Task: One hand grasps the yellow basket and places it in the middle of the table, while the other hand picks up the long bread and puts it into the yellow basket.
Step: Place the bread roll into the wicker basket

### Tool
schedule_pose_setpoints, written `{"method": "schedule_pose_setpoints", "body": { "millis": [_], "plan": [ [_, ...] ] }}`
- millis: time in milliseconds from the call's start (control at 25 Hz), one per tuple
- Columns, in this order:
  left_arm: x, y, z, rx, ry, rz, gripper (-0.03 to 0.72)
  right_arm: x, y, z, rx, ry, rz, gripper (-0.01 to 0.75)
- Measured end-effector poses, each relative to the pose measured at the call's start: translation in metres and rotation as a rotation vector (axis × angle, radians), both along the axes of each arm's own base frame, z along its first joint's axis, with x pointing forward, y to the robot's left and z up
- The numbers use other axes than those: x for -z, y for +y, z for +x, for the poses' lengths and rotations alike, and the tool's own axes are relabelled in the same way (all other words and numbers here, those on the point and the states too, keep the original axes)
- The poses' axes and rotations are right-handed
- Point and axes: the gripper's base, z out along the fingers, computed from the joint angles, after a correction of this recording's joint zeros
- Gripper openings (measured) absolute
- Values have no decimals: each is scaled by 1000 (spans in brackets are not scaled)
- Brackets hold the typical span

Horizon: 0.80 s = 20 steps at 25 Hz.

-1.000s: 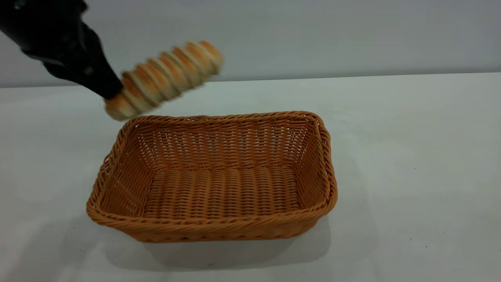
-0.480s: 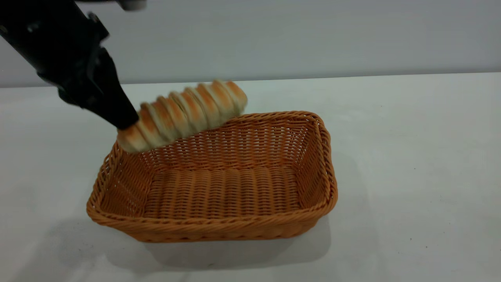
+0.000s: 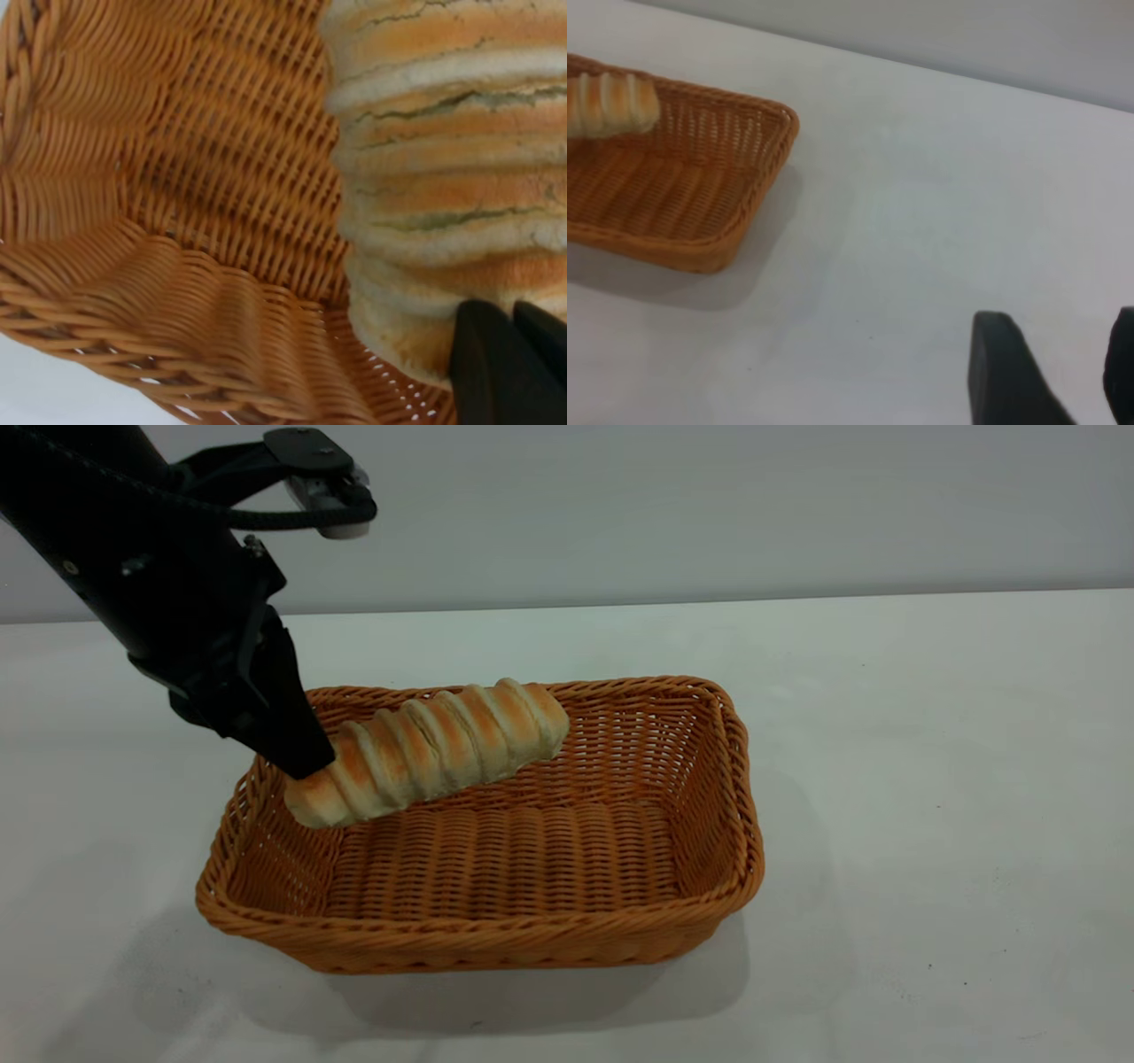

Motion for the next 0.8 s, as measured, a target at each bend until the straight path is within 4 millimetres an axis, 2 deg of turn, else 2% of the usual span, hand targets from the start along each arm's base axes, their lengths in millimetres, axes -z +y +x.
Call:
{"method": "schedule_pose_setpoints", "body": {
  "millis": [320,640,800],
  "plan": [
    [21,-1,7,-10,24,17,1,0,0,0,-2,0,6,318],
    [27,-3,14,-12,23,20,5,0,0,0,-1,0,7,318],
    [22,-5,17,-14,16,8,84,0,0,0,-1,0,7,318]
  ]
}}
